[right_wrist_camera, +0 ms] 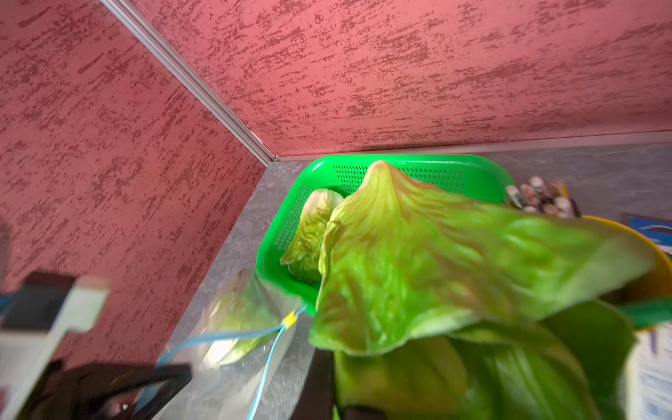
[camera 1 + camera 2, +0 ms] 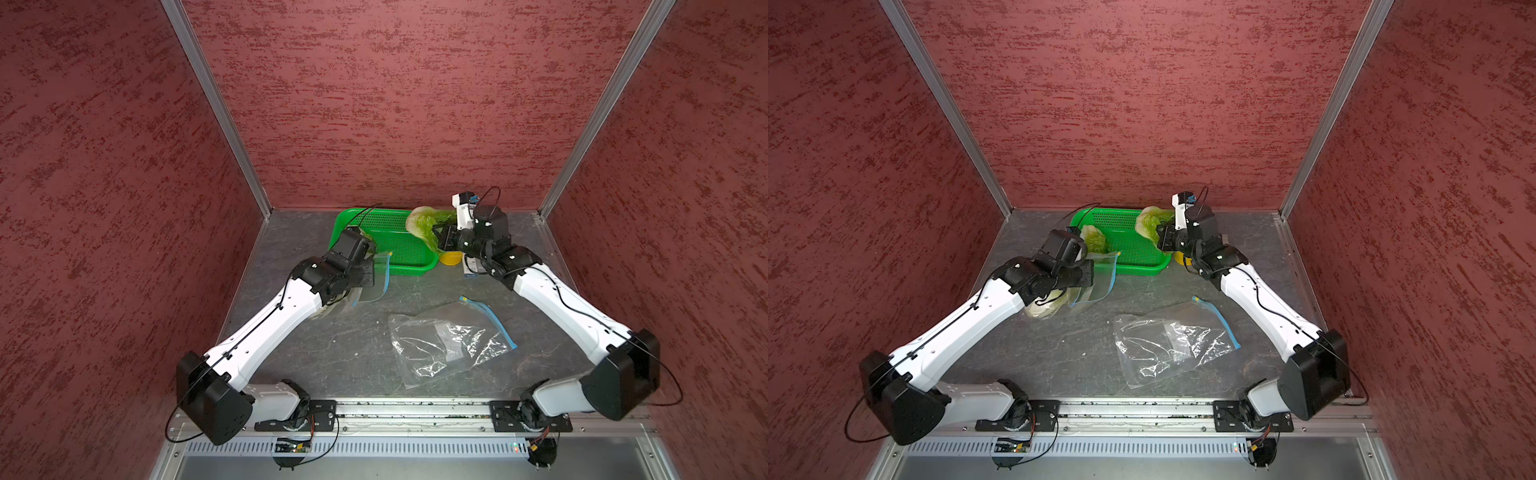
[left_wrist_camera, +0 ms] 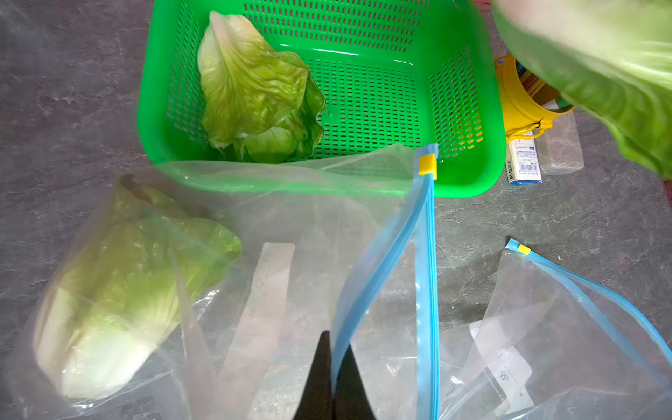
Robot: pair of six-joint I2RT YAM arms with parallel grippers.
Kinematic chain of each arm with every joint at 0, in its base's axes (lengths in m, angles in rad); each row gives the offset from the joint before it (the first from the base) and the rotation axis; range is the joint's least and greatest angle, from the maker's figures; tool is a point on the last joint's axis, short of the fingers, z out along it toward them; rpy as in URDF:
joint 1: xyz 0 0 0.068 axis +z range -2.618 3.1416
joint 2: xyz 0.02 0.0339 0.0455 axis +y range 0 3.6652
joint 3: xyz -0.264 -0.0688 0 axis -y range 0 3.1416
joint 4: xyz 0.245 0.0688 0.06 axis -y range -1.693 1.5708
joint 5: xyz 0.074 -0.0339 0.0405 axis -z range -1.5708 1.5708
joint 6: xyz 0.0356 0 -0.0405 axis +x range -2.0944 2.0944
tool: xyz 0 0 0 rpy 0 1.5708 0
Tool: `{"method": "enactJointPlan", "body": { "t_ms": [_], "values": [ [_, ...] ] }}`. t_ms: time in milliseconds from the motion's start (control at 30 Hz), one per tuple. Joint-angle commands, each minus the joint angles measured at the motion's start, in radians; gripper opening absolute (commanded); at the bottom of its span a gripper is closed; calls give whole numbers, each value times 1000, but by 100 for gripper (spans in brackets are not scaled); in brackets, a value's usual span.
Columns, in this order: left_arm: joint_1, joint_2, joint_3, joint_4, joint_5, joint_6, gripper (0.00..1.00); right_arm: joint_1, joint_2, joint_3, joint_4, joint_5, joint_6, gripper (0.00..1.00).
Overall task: Put the chinese cabbages into a zipper bag and zip it
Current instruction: Place the Chinese cabbage in the zipper food storage bag.
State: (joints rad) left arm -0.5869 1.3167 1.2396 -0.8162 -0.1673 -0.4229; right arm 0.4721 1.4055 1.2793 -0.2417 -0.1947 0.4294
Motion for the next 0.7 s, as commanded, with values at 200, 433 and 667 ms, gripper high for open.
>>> {"method": "enactJointPlan", "body": {
  "t_ms": [200, 433, 667],
  "values": [
    [-22, 49, -26, 120, 66, -66, 0, 30, -170, -7, -196, -93, -69, 0],
    [-20, 32, -51, 157, 60, -91, 0, 99, -202, 19, -296, -98, -84, 0],
    [-11, 15, -64, 170, 68, -95, 0, 159, -192, 39, -310, -109, -84, 0]
  ]
}}
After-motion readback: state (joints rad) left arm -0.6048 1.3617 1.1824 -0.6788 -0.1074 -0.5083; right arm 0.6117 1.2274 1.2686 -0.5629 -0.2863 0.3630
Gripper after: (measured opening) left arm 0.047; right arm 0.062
